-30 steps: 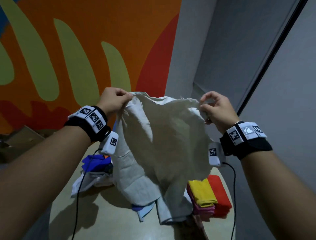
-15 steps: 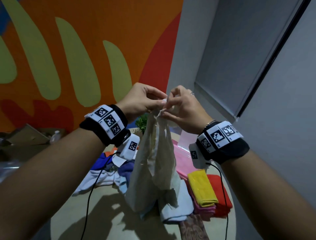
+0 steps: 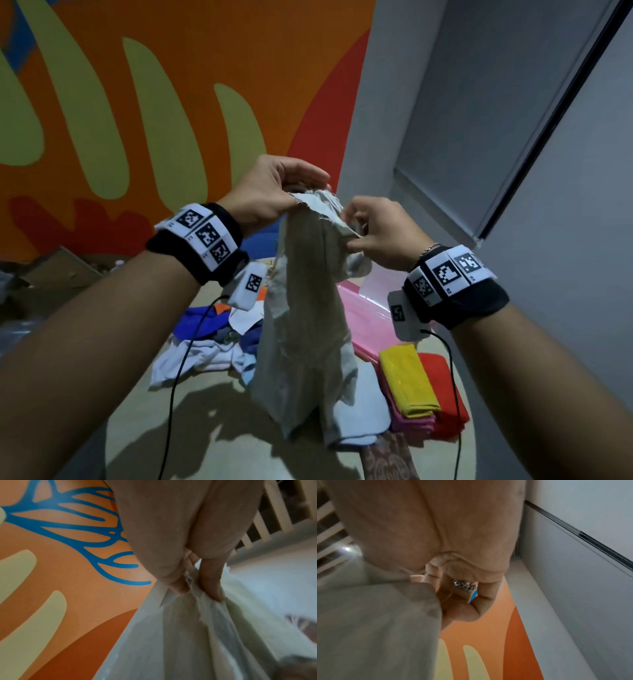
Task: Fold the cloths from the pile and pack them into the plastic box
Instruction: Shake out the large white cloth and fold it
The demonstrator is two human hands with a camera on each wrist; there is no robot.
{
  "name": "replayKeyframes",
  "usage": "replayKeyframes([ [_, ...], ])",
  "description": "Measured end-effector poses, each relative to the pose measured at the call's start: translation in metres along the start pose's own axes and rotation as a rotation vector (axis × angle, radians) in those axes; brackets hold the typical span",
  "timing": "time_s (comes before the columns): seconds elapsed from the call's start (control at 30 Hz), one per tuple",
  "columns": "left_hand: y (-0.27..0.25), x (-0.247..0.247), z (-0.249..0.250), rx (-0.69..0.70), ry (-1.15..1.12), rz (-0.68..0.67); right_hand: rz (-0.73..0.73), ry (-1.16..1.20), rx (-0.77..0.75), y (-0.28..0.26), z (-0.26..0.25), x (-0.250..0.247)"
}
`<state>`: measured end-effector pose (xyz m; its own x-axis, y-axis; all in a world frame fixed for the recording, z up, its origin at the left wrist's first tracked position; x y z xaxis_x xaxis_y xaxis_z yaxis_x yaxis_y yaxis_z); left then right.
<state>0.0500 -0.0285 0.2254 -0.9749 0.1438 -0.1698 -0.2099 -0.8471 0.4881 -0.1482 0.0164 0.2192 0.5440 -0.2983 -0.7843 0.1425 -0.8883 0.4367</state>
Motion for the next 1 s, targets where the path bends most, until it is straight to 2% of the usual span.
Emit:
replayKeyframes([
  [0.07, 0.008, -0.011, 0.001, 0.023, 0.130, 0.000, 0.000, -0.108, 0.001, 0.000, 0.004, -0.007],
  [0.2, 0.025, -0.022, 0.004, 0.078, 0.341, 0.036, 0.227, -0.286, -0.016, 0.016, 0.003, -0.034],
  [0.27, 0.030, -0.020, 0.007, 0.083, 0.350, 0.101, 0.211, -0.314, -0.036, 0.023, -0.004, -0.046],
  [0.37, 0.036, -0.019, 0.016, 0.111, 0.343, 0.193, 0.098, -0.282, -0.067, 0.026, -0.015, -0.061],
  [0.43, 0.039, -0.021, 0.022, 0.140, 0.345, 0.209, 0.031, -0.299, -0.075, 0.027, -0.016, -0.069],
  [0.47, 0.041, -0.022, 0.023, 0.146, 0.362, 0.205, 0.058, -0.310, -0.087, 0.028, -0.014, -0.072],
  [0.57, 0.043, -0.024, 0.021, 0.110, 0.334, 0.167, 0.275, -0.139, -0.127, 0.033, -0.004, -0.076],
  [0.63, 0.041, -0.026, 0.016, 0.040, 0.227, 0.130, 0.281, -0.044, -0.091, 0.033, -0.001, -0.074],
  [0.7, 0.039, -0.026, 0.011, 0.004, 0.169, 0.104, 0.359, -0.032, -0.081, 0.034, 0.003, -0.071],
  [0.77, 0.038, -0.026, 0.008, 0.044, 0.190, 0.092, 0.446, 0.009, -0.055, 0.034, 0.003, -0.071],
  [0.87, 0.036, -0.028, 0.008, 0.097, 0.261, 0.091, 0.447, 0.258, -0.013, 0.032, 0.000, -0.068],
  [0.93, 0.035, -0.032, 0.008, 0.118, 0.299, 0.141, 0.479, 0.414, -0.016, 0.030, 0.000, -0.069],
  [1.0, 0.035, -0.035, 0.008, 0.136, 0.378, 0.191, 0.526, 0.435, -0.022, 0.029, 0.000, -0.070],
])
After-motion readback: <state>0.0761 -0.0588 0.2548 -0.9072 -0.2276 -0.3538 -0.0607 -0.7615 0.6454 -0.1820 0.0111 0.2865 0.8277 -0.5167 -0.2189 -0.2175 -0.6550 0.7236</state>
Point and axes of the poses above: each hand's wrist, its own y-axis towards the middle knuckle, its own x-axis out of the palm, z = x × y, the point moved 2 cm from there along y, towards the middle knuckle, and after that the axes turned 9 degrees about z, right-handed, at the moved point
